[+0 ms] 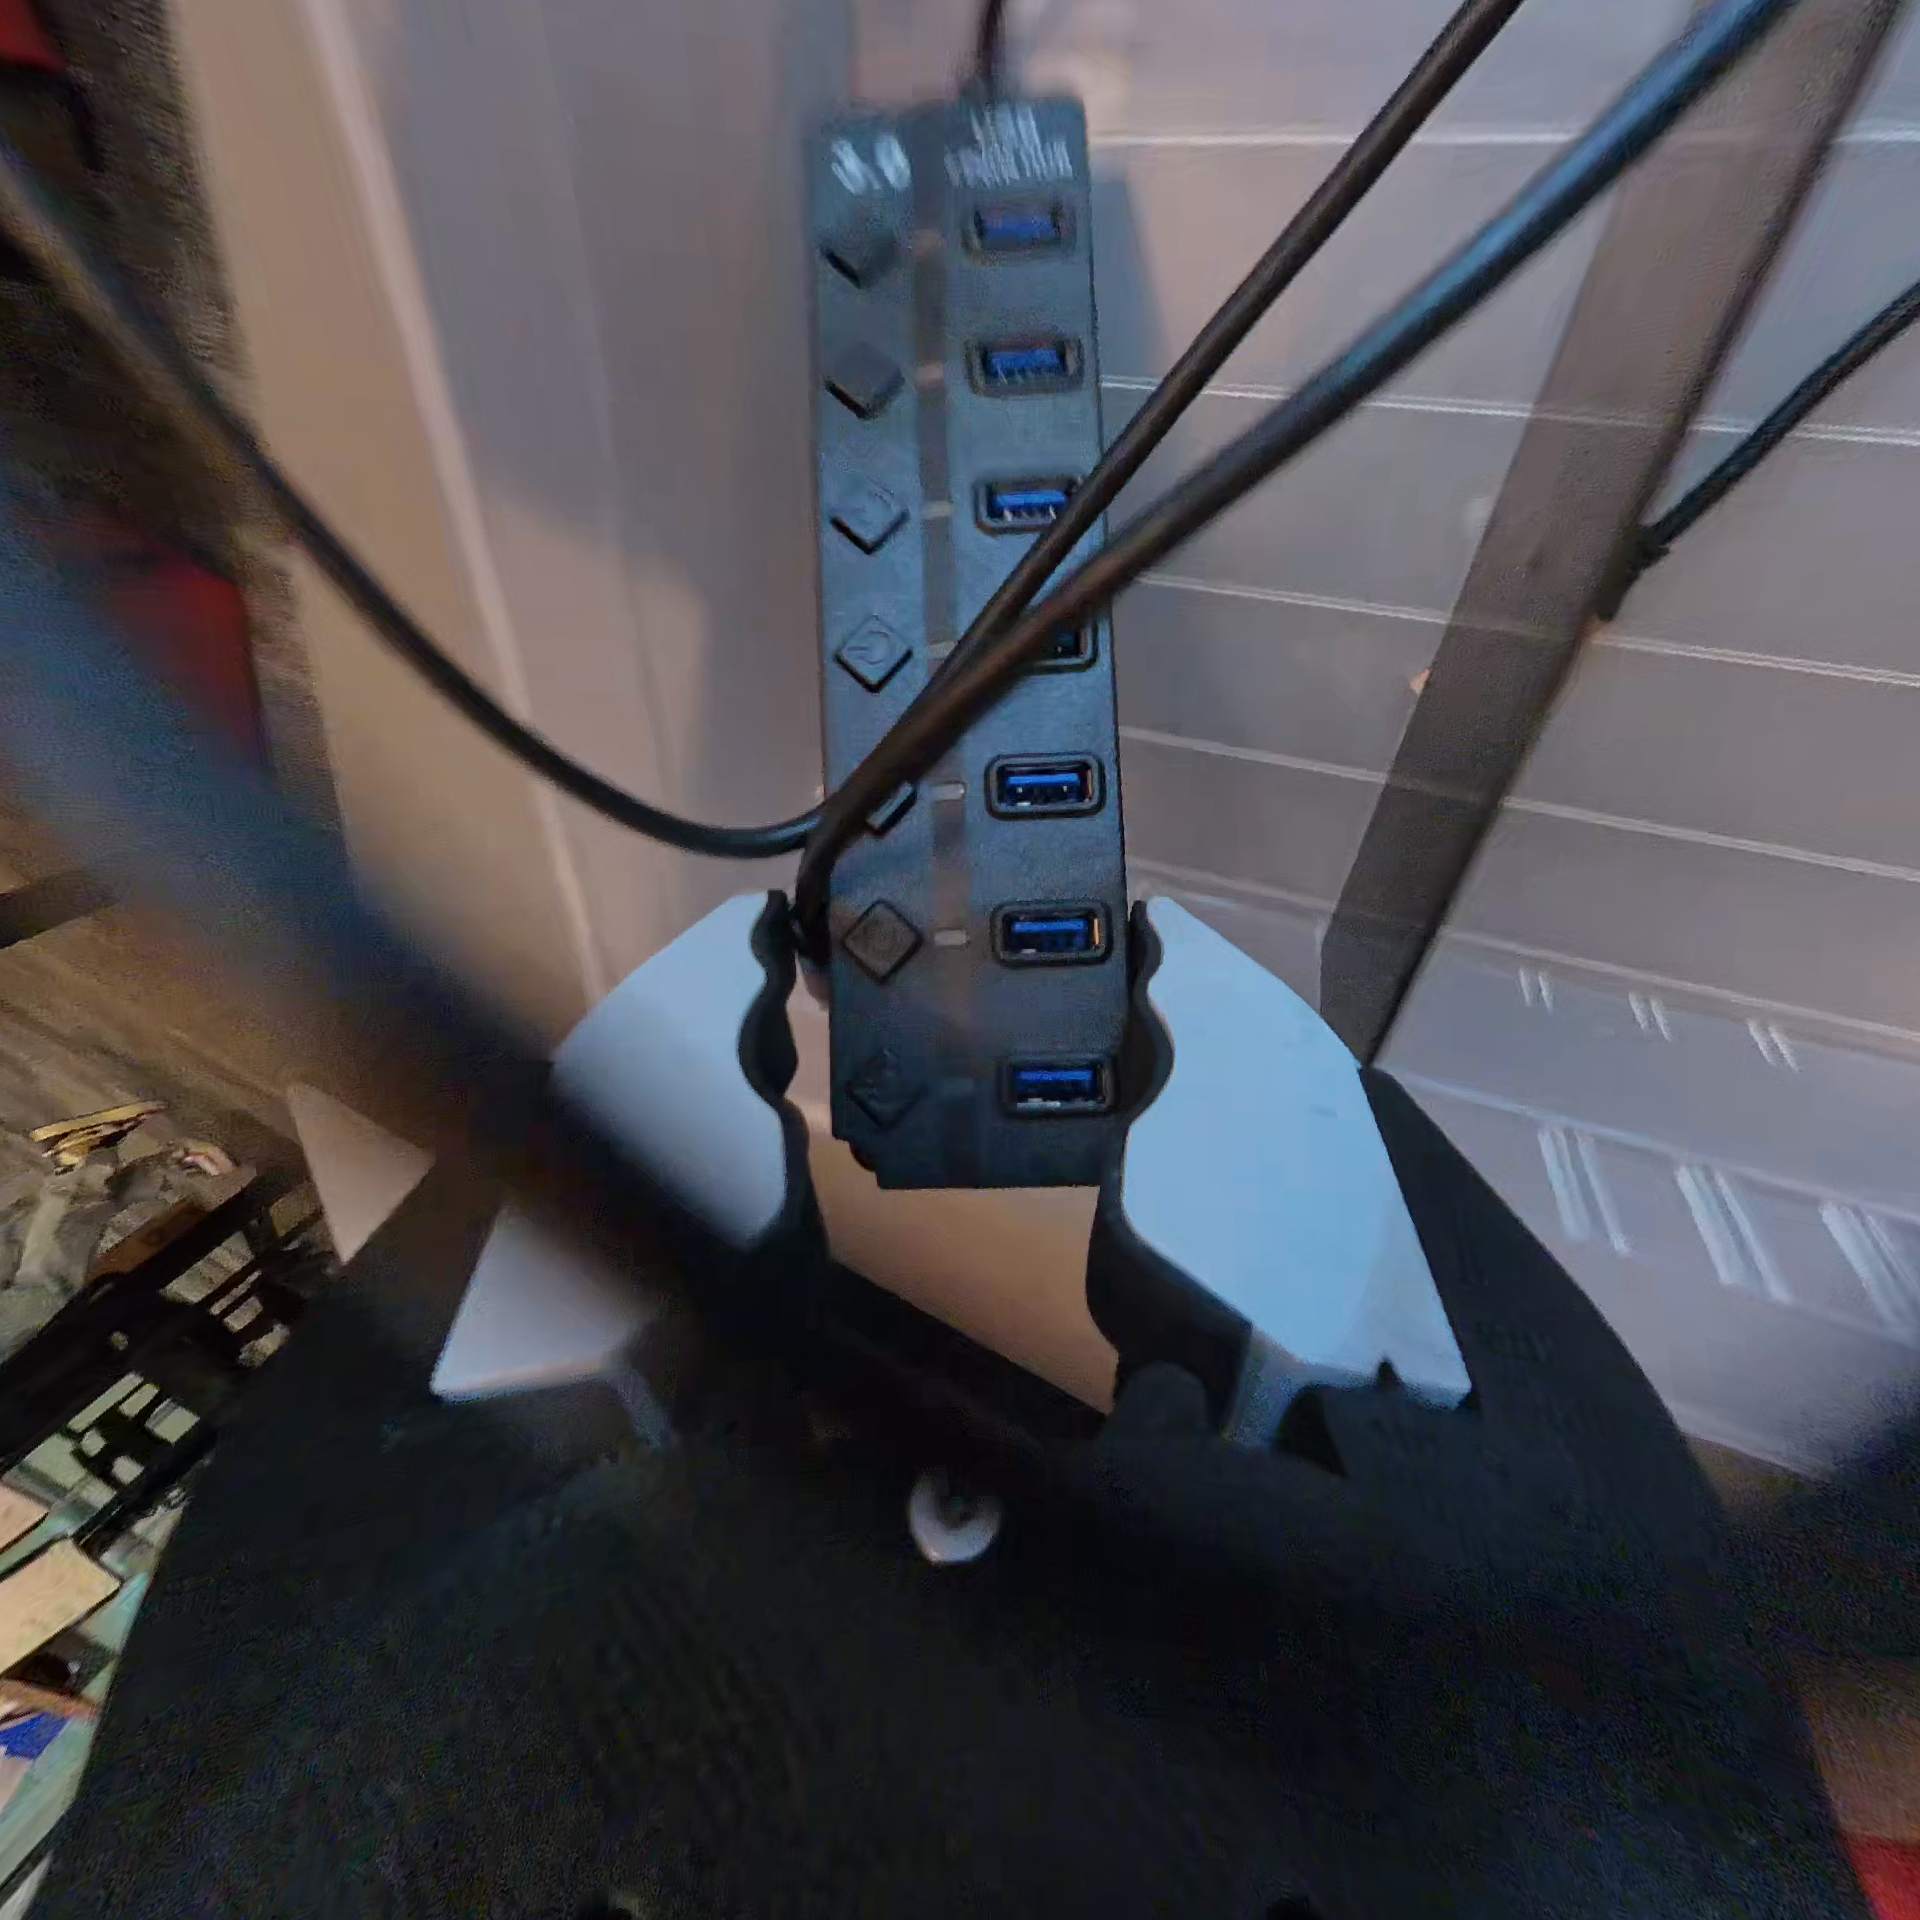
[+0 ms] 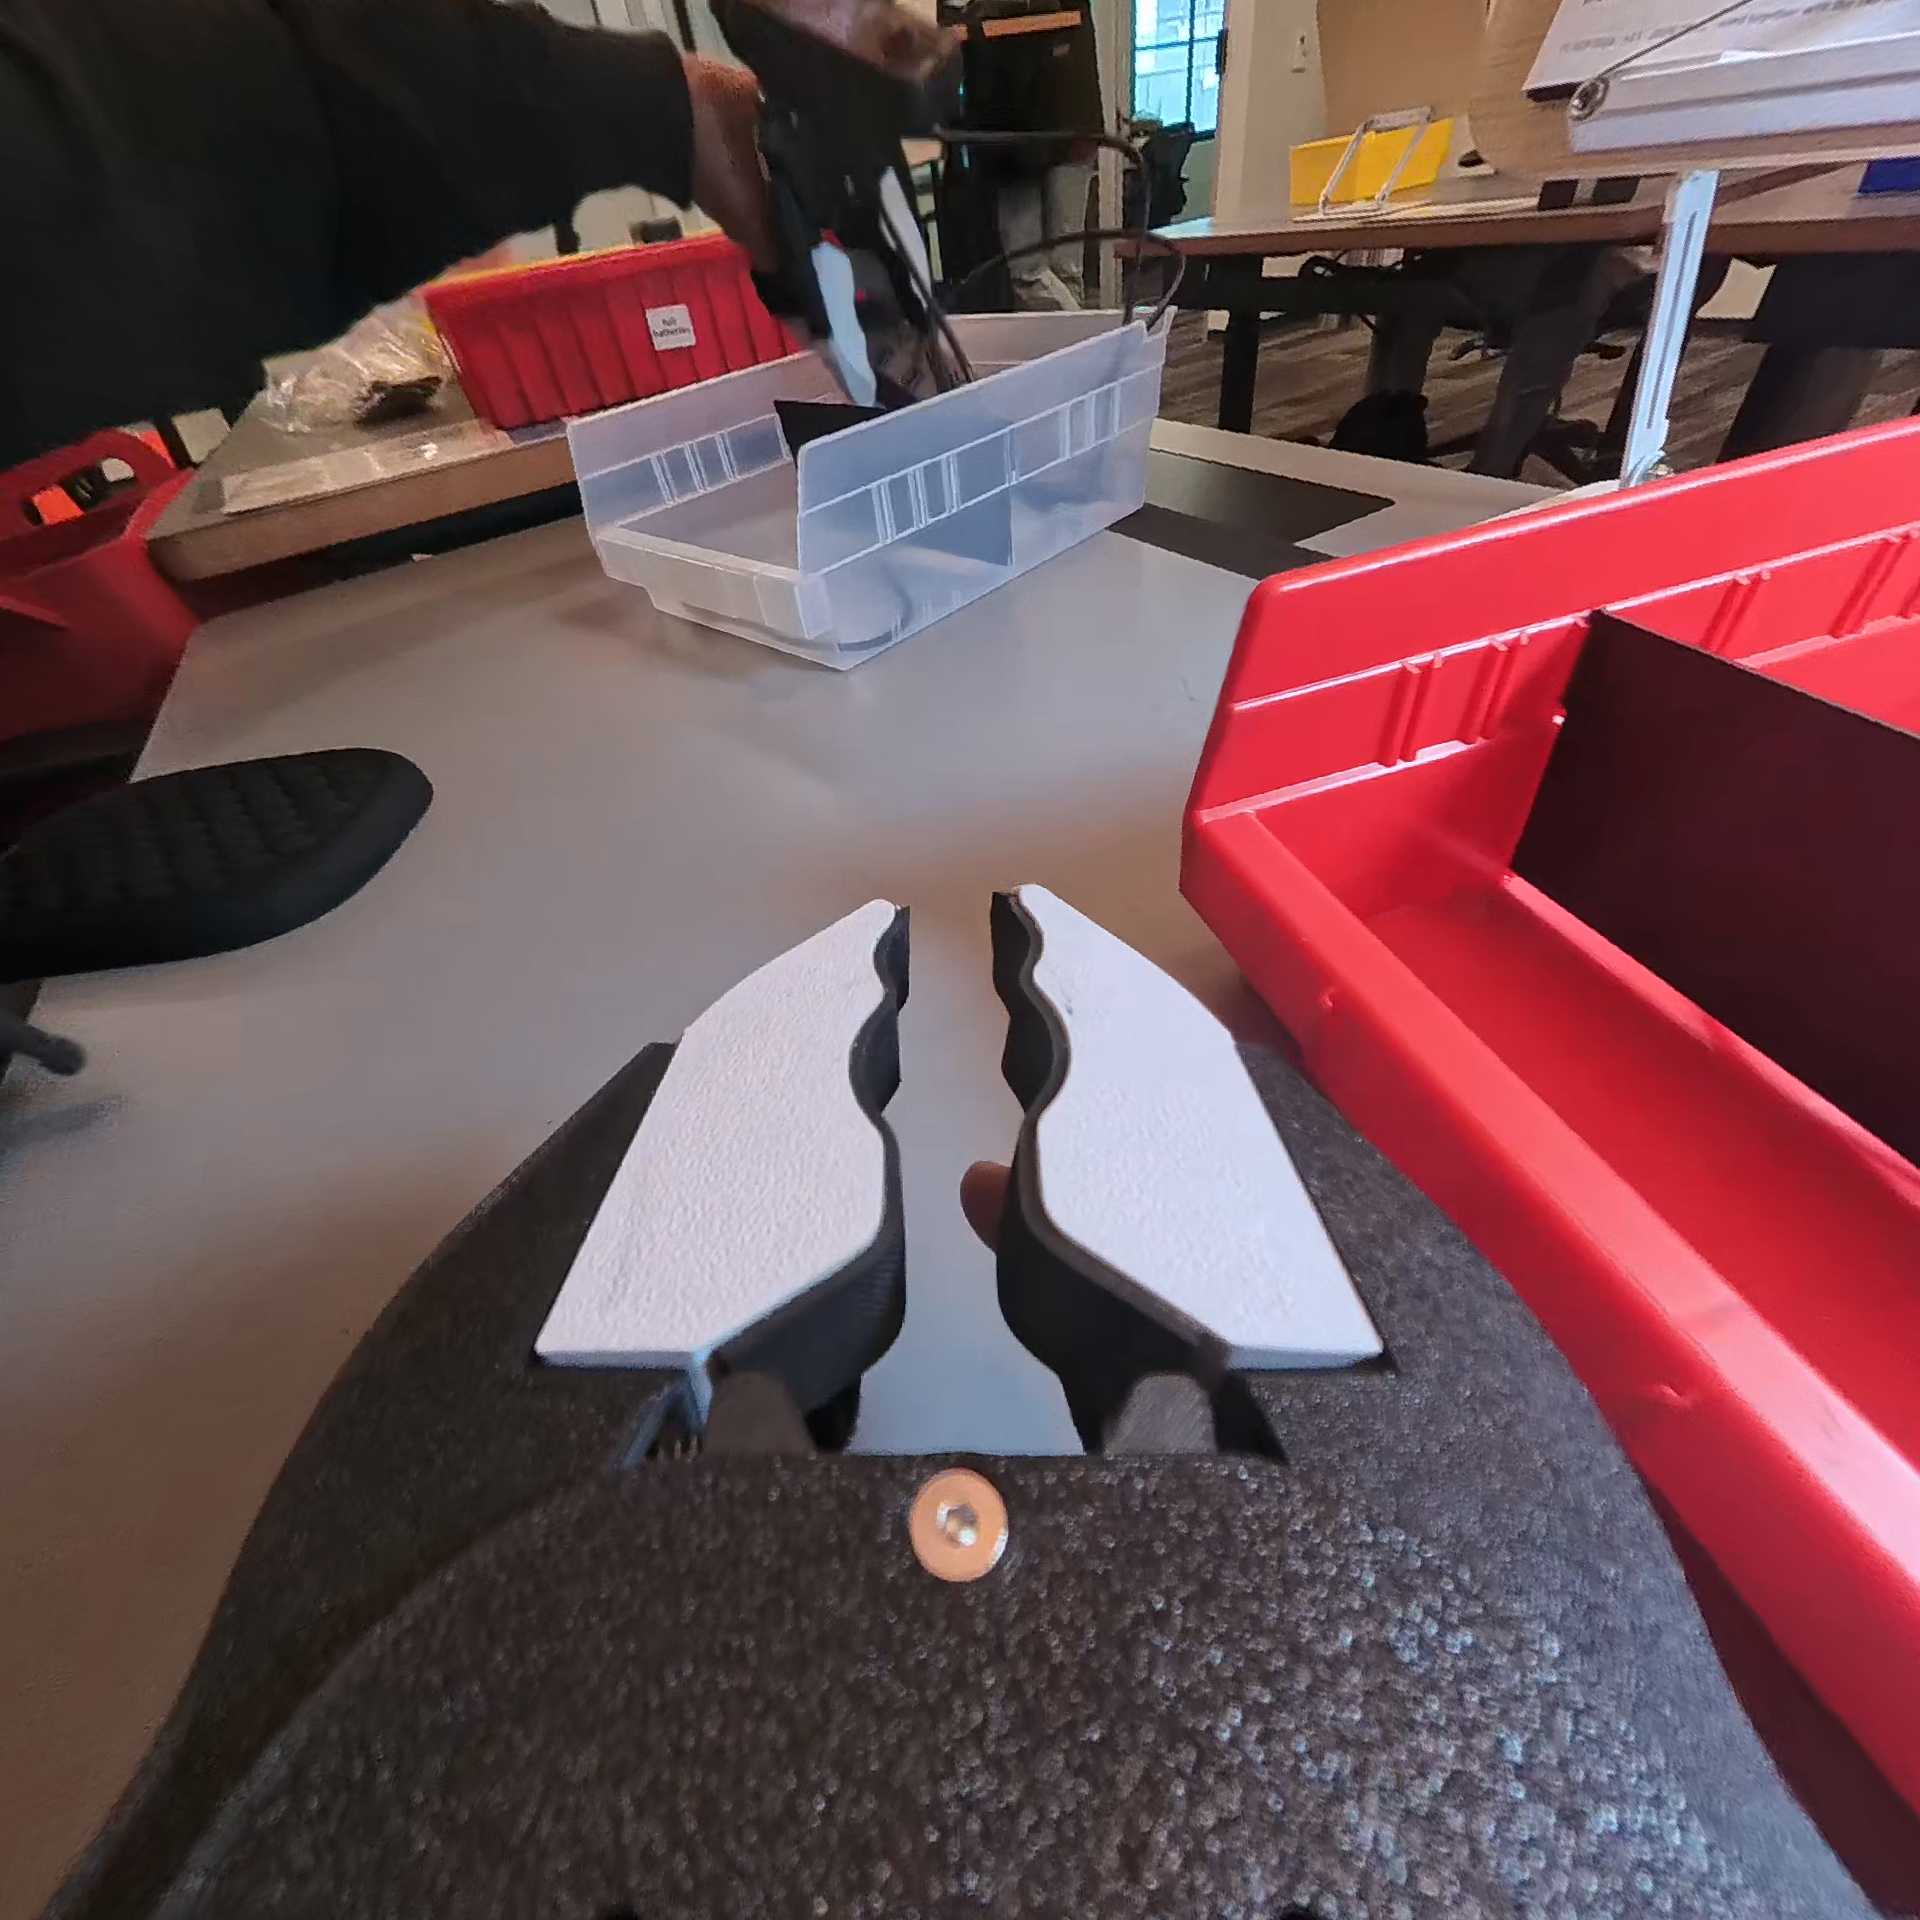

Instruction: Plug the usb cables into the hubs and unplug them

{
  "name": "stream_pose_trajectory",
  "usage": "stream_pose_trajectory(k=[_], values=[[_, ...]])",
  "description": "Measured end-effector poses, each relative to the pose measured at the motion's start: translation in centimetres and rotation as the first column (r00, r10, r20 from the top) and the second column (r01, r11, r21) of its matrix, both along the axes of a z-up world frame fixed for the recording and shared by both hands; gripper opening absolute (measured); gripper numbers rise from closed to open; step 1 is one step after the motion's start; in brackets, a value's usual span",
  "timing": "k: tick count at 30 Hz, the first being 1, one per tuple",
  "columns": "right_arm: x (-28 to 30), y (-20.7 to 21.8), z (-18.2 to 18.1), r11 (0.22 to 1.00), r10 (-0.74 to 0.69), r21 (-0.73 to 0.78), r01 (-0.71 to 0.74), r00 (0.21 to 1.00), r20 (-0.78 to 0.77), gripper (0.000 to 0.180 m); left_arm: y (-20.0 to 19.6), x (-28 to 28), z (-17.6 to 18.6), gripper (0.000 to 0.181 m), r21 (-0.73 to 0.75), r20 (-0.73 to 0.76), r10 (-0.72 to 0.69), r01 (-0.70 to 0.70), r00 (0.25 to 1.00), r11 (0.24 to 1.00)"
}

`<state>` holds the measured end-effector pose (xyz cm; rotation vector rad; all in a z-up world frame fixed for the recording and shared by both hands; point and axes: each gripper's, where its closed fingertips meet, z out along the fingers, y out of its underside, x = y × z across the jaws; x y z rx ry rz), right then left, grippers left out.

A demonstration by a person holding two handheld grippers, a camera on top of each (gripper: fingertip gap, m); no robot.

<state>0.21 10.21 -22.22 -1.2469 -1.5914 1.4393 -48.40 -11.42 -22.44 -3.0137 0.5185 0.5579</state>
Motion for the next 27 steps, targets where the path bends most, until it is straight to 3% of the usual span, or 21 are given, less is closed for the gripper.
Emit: stream_pose_trajectory(k=[10,13,16,19,22,24,27], values=[[0.8,-2.3,1.6,0.996,0.067,0.059,-0.063,0.996,-0.058,0.014,-3.1,5.9,14.1,0.060,0.164,-0.207,-0.033,0.068,0.978,0.984],[1.0,-3.5,2.2,0.988,0.101,0.126,-0.090,0.991,-0.088,0.014,-2.5,10.4,16.9,0.060,0.288,-0.151,-0.064,0.106,0.986,0.952],[0.8,-4.9,3.0,0.960,0.133,0.264,-0.099,0.984,-0.118,0.014,-0.7,16.8,18.4,0.060,0.459,0.004,-0.155,0.136,0.988,0.878],[0.5,-5.9,5.3,0.896,0.147,0.441,-0.055,0.973,-0.179,0.015,1.6,23.6,18.0,0.060,0.600,0.172,-0.283,0.128,0.943,0.790],[0.7,-6.2,8.2,0.800,0.170,0.601,0.012,0.955,-0.245,0.015,4.0,30.4,15.3,0.059,0.689,0.352,-0.420,0.072,0.836,0.721],[1.8,-8.0,9.4,0.750,0.266,0.660,-0.045,0.934,-0.238,0.013,5.6,34.4,11.9,0.059,0.685,0.499,-0.444,-0.025,0.744,0.728],[2.9,-11.2,8.6,0.619,0.384,0.766,-0.173,0.917,-0.103,0.012,7.9,39.4,5.5,0.060,0.593,0.693,-0.383,-0.181,0.611,0.785]])
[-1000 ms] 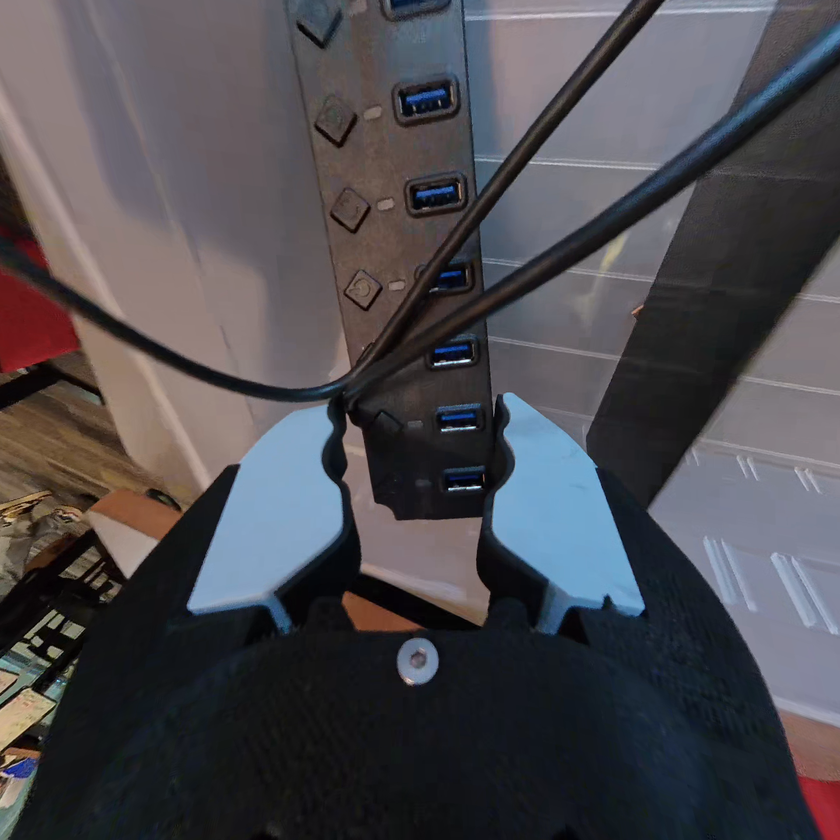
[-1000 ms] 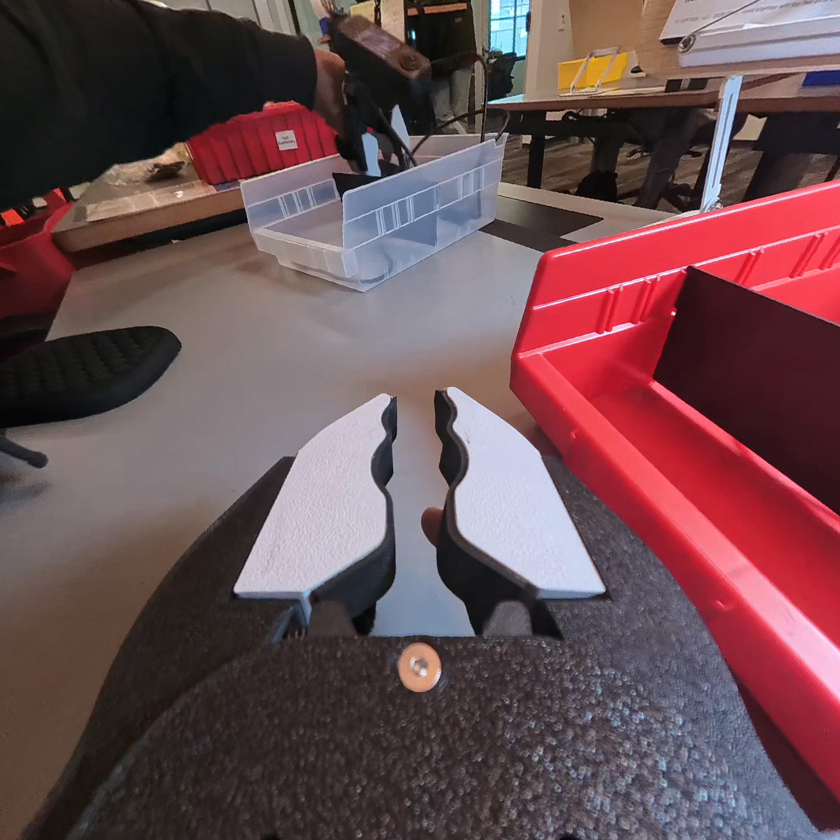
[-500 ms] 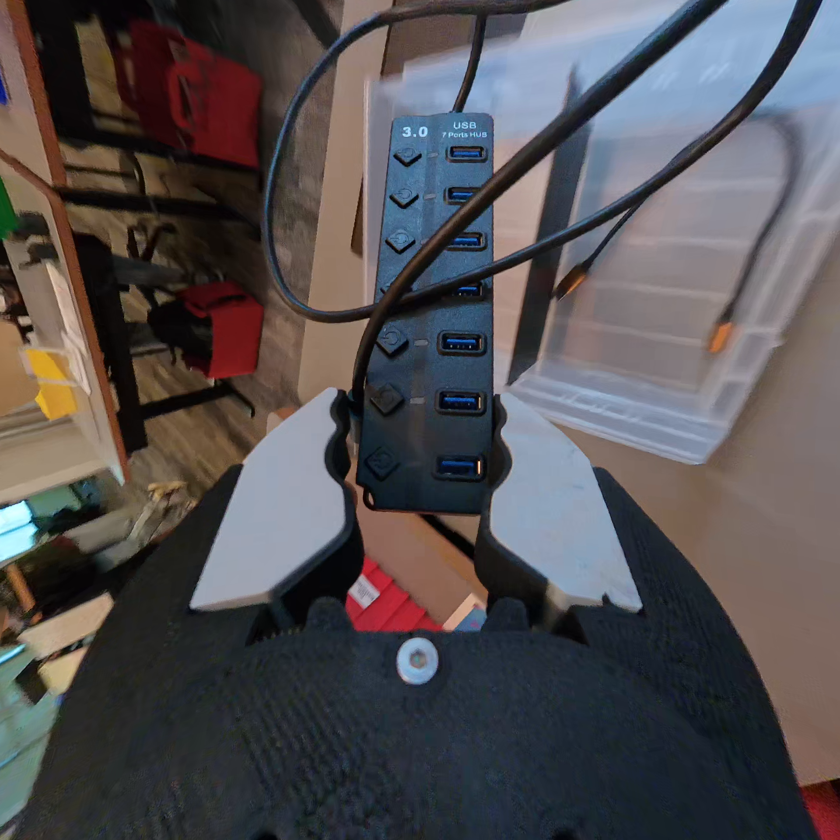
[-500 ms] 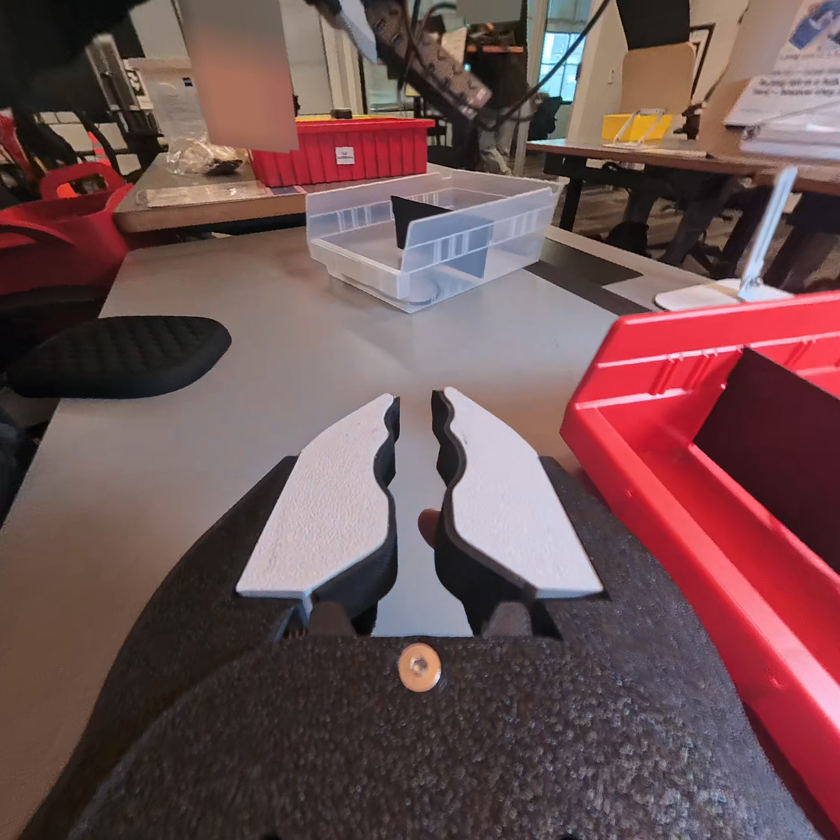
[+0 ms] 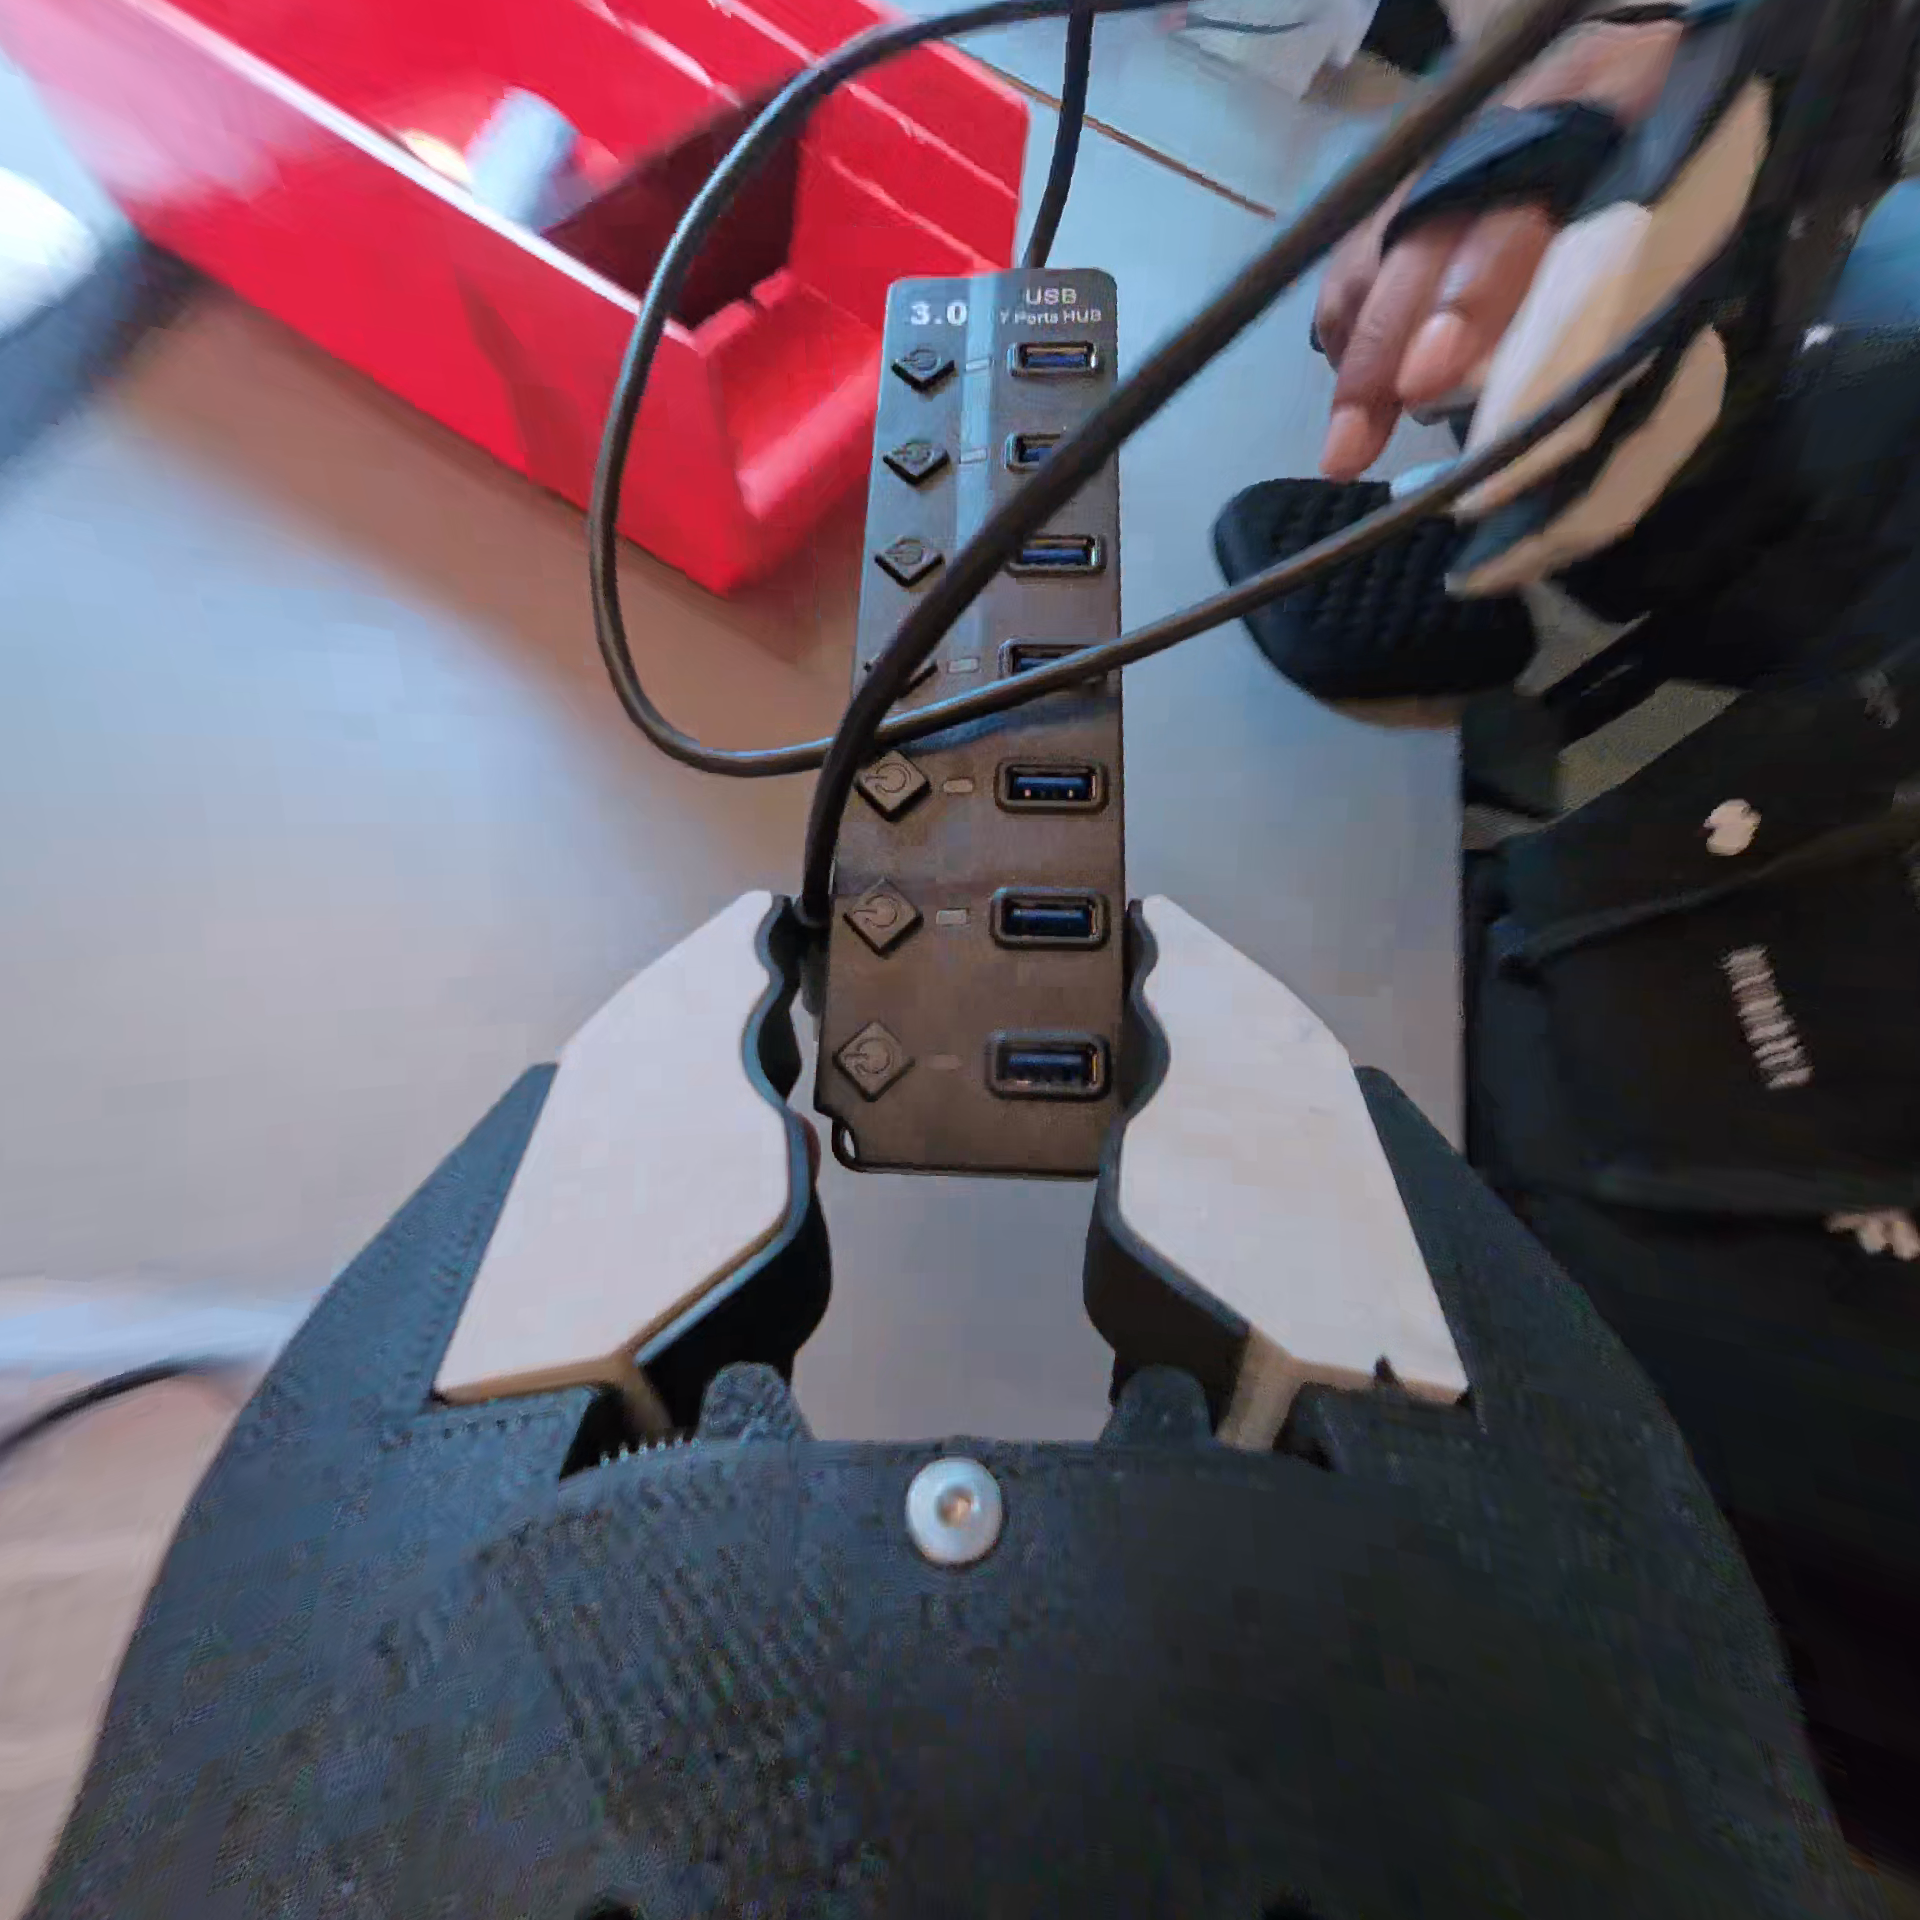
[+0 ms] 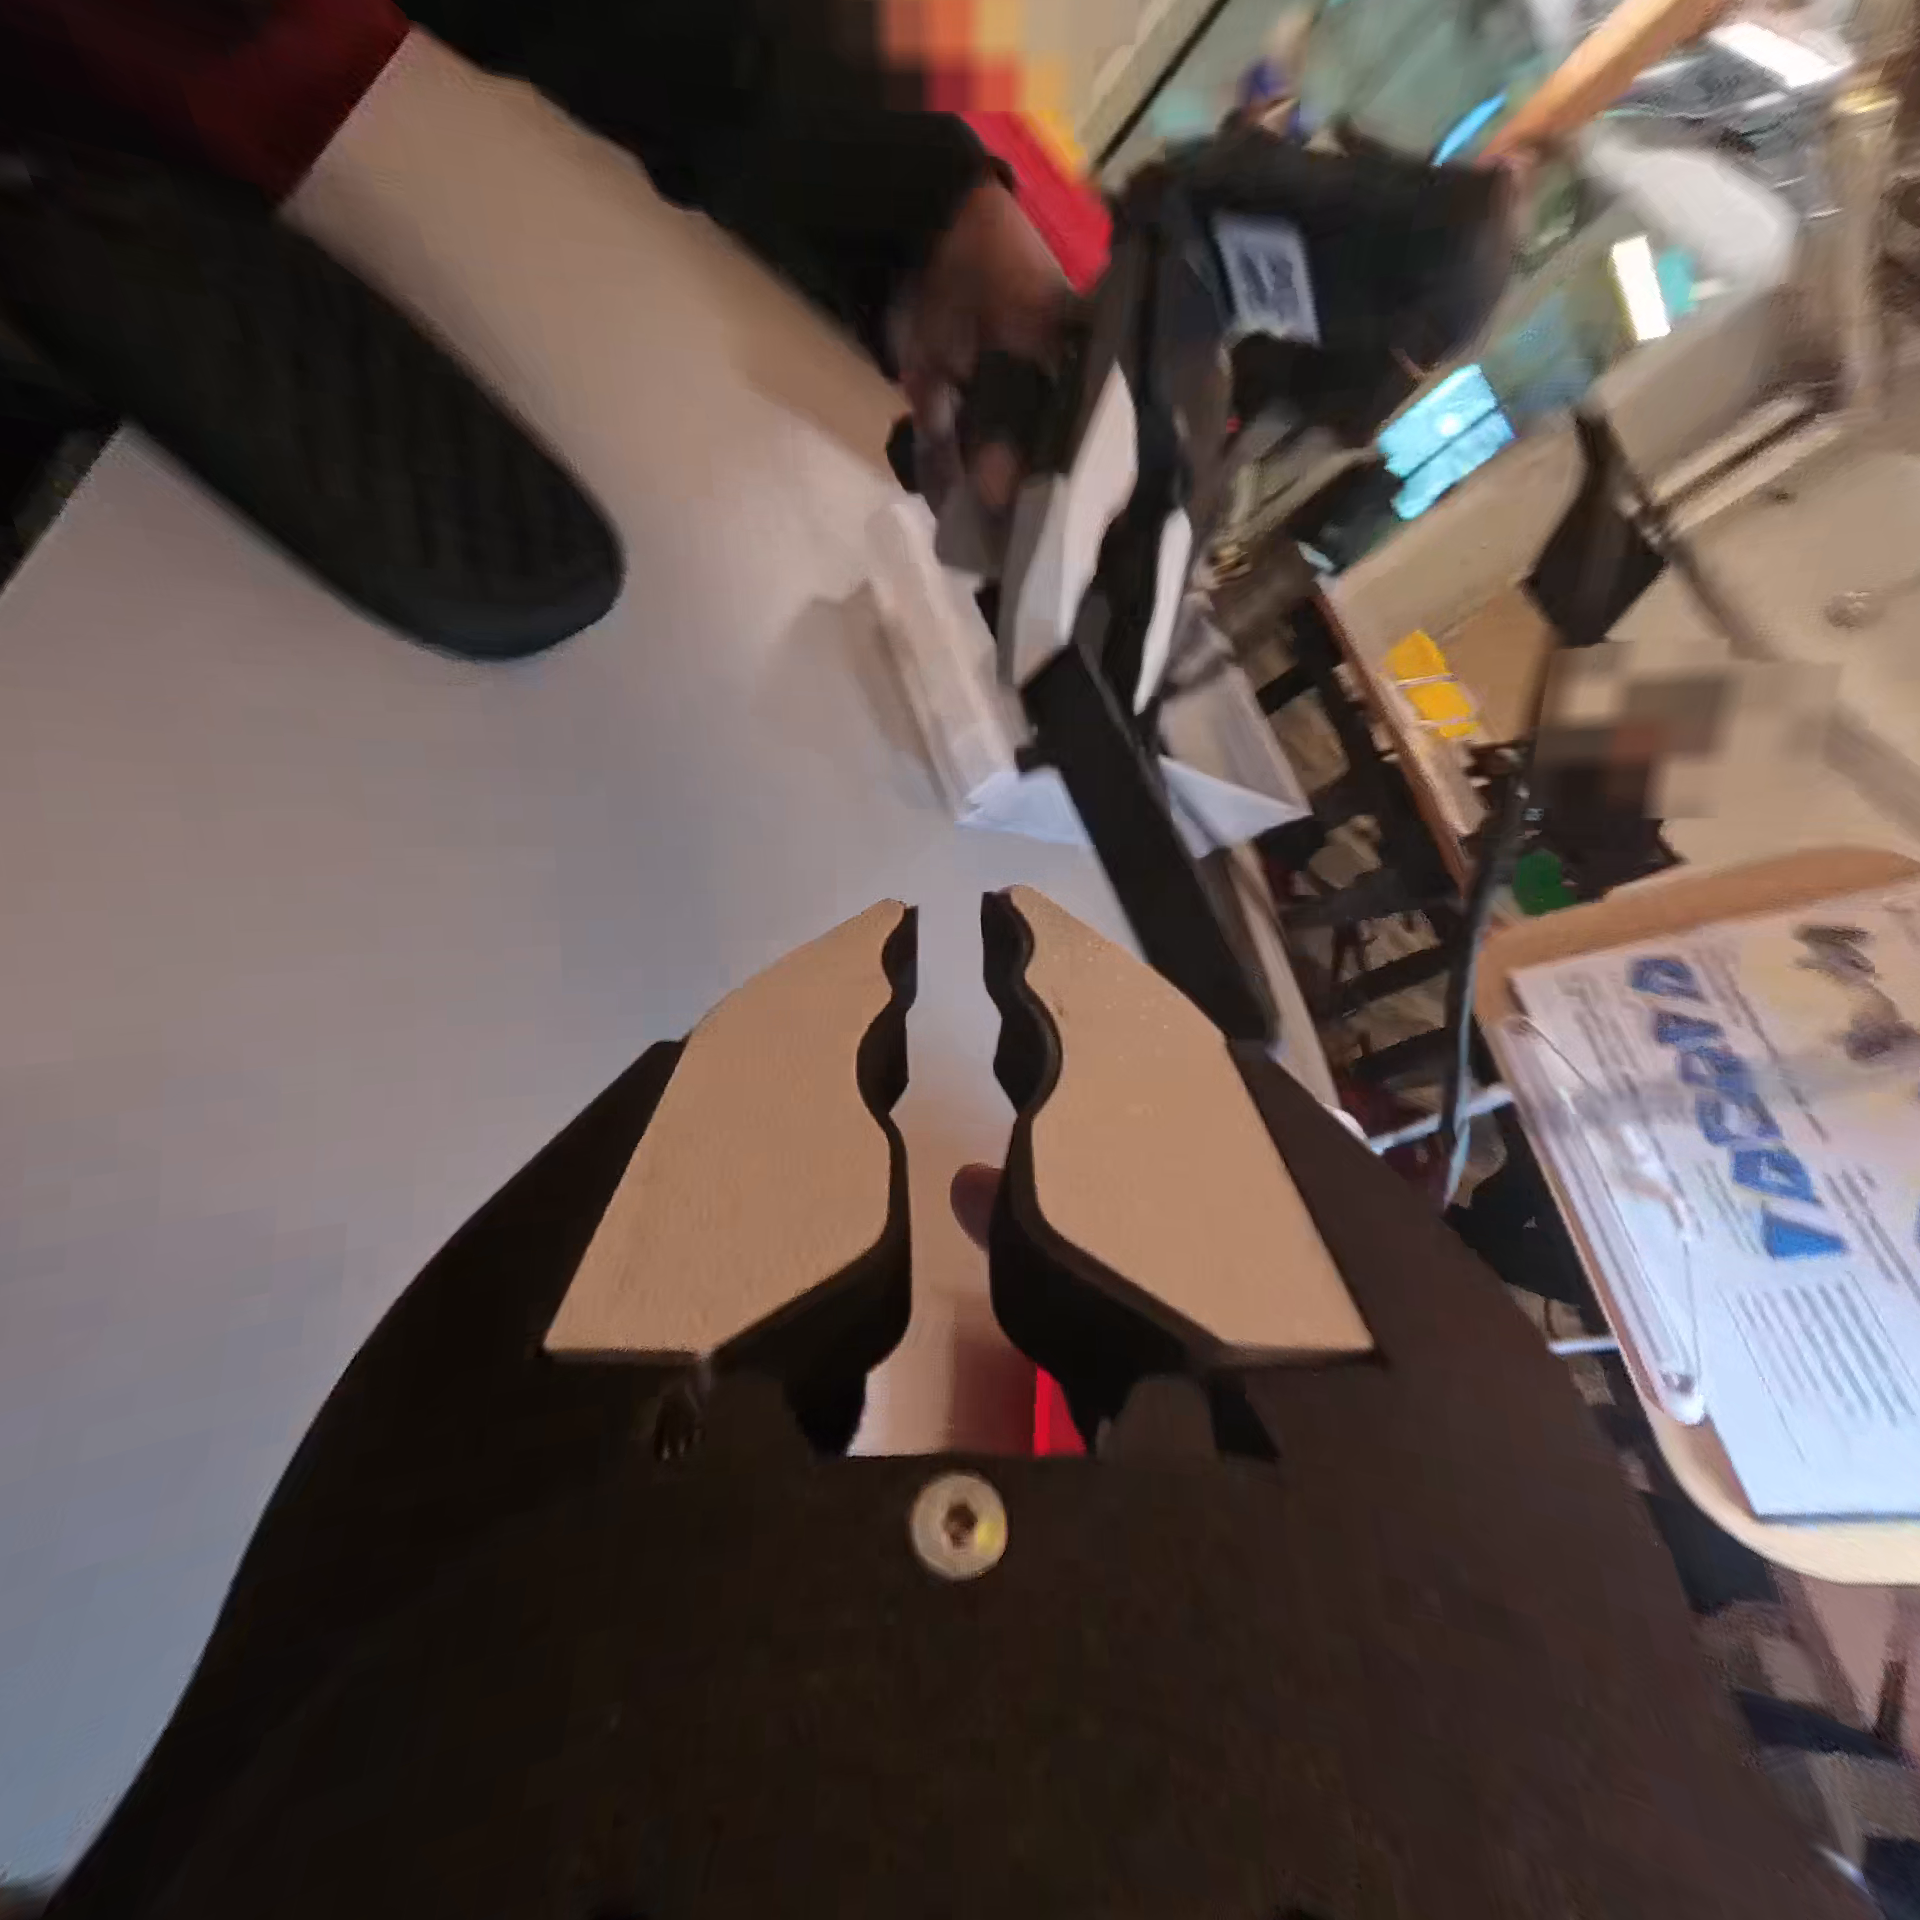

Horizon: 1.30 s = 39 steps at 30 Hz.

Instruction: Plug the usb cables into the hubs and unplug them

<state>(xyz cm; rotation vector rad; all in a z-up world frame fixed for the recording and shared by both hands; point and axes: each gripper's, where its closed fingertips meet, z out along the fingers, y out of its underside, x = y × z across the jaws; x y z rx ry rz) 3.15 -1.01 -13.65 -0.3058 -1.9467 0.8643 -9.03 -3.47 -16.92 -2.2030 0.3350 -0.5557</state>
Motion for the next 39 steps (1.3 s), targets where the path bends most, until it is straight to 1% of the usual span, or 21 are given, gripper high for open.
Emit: stream_pose_trajectory(k=[2,5,6,8,10,12,17,21,23,25,27,29,30,31,32,33,34,35,36,37,39], values=[[0.0,-1.4,-1.9,0.996,0.013,0.087,-0.022,0.994,0.108,0.017,1.0,3.1,-3.6,0.060,-0.061,0.127,-0.009,0.017,0.992,0.998],[-1.2,-1.0,-3.9,0.980,-0.033,0.198,0.002,0.988,0.153,0.023,1.8,6.7,-6.6,0.060,-0.109,0.191,-0.049,0.070,0.980,0.992],[-1.8,-0.3,-3.9,0.977,-0.066,0.210,0.032,0.986,0.154,0.023,1.9,7.4,-7.1,0.060,-0.119,0.176,-0.060,0.082,0.983,0.990],[-3.0,1.8,-3.7,0.973,-0.143,0.205,0.103,0.972,0.189,0.024,1.6,8.2,-7.5,0.060,-0.113,0.083,-0.103,0.112,0.991,0.987],[-4.1,4.1,-3.4,0.965,-0.201,0.215,0.152,0.953,0.225,0.024,1.0,8.5,-7.1,0.060,-0.093,-0.007,-0.148,0.146,0.989,0.985],[-4.8,6.1,-3.2,0.956,-0.233,0.235,0.175,0.941,0.247,0.024,0.0,8.7,-6.3,0.060,-0.082,-0.041,-0.182,0.178,0.982,0.981],[-5.4,9.1,-2.7,0.979,-0.196,0.018,0.205,0.901,0.387,0.020,-3.4,9.6,-4.2,0.060,0.000,-0.075,-0.294,0.295,0.953,0.956],[-4.3,8.1,-4.4,0.955,-0.028,-0.243,0.172,0.864,0.502,0.017,-5.3,9.6,-1.3,0.060,0.142,0.004,-0.321,0.317,0.947,0.938],[-3.6,7.0,-4.1,0.896,0.092,-0.419,0.148,0.860,0.502,0.021,-5.6,8.7,-0.1,0.060,0.217,0.064,-0.288,0.268,0.956,0.939],[-2.9,6.6,-2.7,0.788,0.194,-0.602,0.131,0.875,0.444,0.024,-5.8,7.7,1.0,0.059,0.290,0.147,-0.254,0.203,0.956,0.935],[-2.2,6.8,-1.0,0.657,0.266,-0.746,0.105,0.894,0.360,0.025,-5.8,6.8,1.8,0.059,0.357,0.230,-0.221,0.129,0.948,0.925],[-1.2,7.0,0.5,0.538,0.327,-0.841,0.053,0.907,0.266,0.030,-5.6,5.7,3.0,0.053,0.436,0.337,-0.198,0.034,0.920,0.899],[-0.7,7.3,1.2,0.490,0.345,-0.871,0.026,0.912,0.221,0.034,-5.7,4.7,4.3,0.041,0.489,0.425,-0.201,-0.038,0.883,0.871],[-0.2,7.5,1.8,0.440,0.358,-0.898,0.001,0.917,0.177,0.036,-5.5,3.6,4.8,0.042,0.505,0.482,-0.185,-0.099,0.857,0.858],[0.2,7.7,2.5,0.388,0.371,-0.921,-0.024,0.919,0.133,0.036,-5.1,2.6,4.9,0.041,0.508,0.512,-0.151,-0.156,0.846,0.847],[0.4,7.8,2.7,0.369,0.365,-0.929,-0.033,0.924,0.112,0.035,-4.7,1.9,4.5,0.033,0.501,0.513,-0.110,-0.193,0.851,0.844],[0.2,7.7,2.2,0.405,0.325,-0.914,-0.016,0.937,0.127,0.034,-4.5,1.9,3.7,0.025,0.486,0.486,-0.094,-0.180,0.869,0.855],[-0.1,7.4,1.4,0.477,0.275,-0.879,0.003,0.949,0.153,0.034,-4.1,1.8,2.6,0.005,0.457,0.448,-0.058,-0.173,0.892,0.873],[-0.2,7.1,0.9,0.534,0.242,-0.846,0.008,0.957,0.162,0.033,-3.8,1.4,2.0,0.000,0.452,0.411,-0.014,-0.191,0.911,0.872],[-0.3,6.8,0.7,0.563,0.228,-0.826,0.014,0.959,0.171,0.032,-3.6,1.4,1.3,0.000,0.437,0.359,0.009,-0.177,0.933,0.882],[-0.1,6.1,0.6,0.583,0.245,-0.812,0.010,0.951,0.187,0.033,-3.5,1.3,0.3,0.000,0.414,0.285,0.040,-0.160,0.958,0.896]])
